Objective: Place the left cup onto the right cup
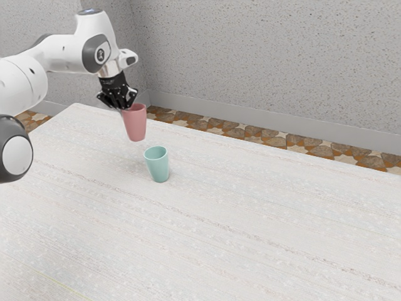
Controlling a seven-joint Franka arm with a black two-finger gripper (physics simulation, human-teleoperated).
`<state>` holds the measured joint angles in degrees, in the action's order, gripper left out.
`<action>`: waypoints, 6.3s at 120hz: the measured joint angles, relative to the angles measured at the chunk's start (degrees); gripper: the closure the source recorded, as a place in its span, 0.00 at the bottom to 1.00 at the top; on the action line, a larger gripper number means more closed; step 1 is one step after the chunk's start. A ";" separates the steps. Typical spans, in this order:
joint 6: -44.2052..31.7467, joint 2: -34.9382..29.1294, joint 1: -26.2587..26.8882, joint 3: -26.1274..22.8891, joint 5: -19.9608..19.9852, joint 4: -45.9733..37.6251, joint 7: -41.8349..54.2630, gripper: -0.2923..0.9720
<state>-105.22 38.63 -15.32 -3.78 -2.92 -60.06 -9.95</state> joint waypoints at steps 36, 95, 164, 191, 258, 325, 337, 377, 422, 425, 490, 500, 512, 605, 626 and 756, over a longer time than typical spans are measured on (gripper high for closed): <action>-3.47 0.00 0.46 -0.18 -0.43 -0.05 -2.66 0.85; -6.47 -1.17 1.42 -1.32 -0.42 -3.58 -6.76 0.85; -9.57 -4.10 2.58 -1.32 -0.41 -9.96 -11.76 0.85; -12.09 -5.21 2.90 -1.32 -0.56 -12.59 -13.36 0.85; -15.91 -9.40 3.19 -1.32 -0.86 -18.87 -16.43 0.85; -16.88 -11.57 3.20 -1.26 -0.48 -23.44 -19.24 0.85; -16.95 -11.68 3.20 -1.26 -0.47 -23.91 -19.67 0.85; -17.06 -11.70 3.19 -1.15 -0.42 -25.03 -20.99 0.85; -17.16 -11.70 3.13 -1.05 -0.40 -25.56 -21.96 0.85; -17.17 -11.70 3.12 -1.05 -0.40 -25.59 -22.02 0.85; -17.82 -11.42 3.12 -1.05 -0.59 -25.48 -22.71 0.85; -18.07 -11.32 3.11 -1.05 -0.58 -25.48 -22.77 0.85; -18.27 -11.20 3.11 -1.05 -0.56 -25.49 -22.84 0.85; -20.58 -10.91 3.02 -0.88 -0.12 -27.65 -23.49 0.85; -20.80 -10.97 3.02 -0.87 0.21 -27.75 -23.30 0.63; -16.28 -18.59 5.25 -0.77 -3.68 -29.85 -18.85 0.23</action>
<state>-121.50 20.05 -10.08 -4.55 -6.61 -89.91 -28.80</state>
